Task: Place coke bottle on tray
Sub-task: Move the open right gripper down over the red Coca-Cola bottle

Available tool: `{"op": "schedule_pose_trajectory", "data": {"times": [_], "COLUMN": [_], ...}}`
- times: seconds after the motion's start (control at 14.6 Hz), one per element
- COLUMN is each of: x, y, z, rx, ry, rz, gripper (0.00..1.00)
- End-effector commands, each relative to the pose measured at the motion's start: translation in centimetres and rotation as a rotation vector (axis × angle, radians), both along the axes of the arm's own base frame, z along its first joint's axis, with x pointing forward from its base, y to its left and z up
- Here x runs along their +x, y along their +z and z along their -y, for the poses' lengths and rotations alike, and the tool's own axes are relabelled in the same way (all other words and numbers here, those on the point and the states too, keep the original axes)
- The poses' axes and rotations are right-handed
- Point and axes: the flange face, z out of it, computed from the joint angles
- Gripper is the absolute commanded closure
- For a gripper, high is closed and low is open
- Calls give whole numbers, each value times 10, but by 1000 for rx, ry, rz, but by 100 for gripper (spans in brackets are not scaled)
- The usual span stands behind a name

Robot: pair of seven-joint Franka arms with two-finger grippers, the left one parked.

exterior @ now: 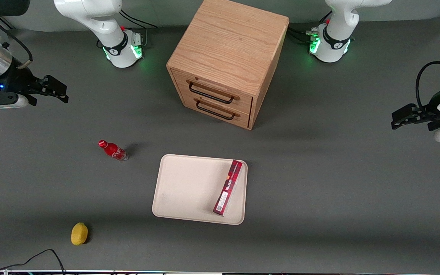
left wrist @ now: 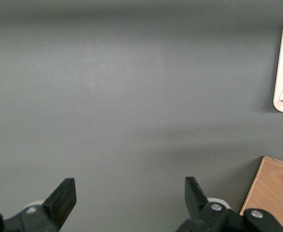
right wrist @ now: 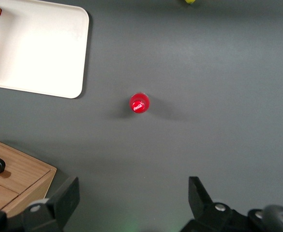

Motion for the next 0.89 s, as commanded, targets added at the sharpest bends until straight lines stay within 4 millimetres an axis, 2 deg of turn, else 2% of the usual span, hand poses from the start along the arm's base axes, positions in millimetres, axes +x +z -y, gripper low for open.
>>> {"op": "schedule_pose_trajectory", "data": {"times": [0.0, 0.14, 0.27, 0.34, 0.41, 0.82], "x": [9, 15, 15, 18, 21, 18], "y": [3, 3, -16, -37, -50, -172], "z": [18, 13, 16, 17, 16, 7], "rx": [28, 26, 24, 18, 19, 23], "ry": [-18, -12, -13, -11, -4, 8], "rz": [-36, -41, -99, -126, -117, -26], "gripper": [0, 0, 0, 0, 0, 0]}}
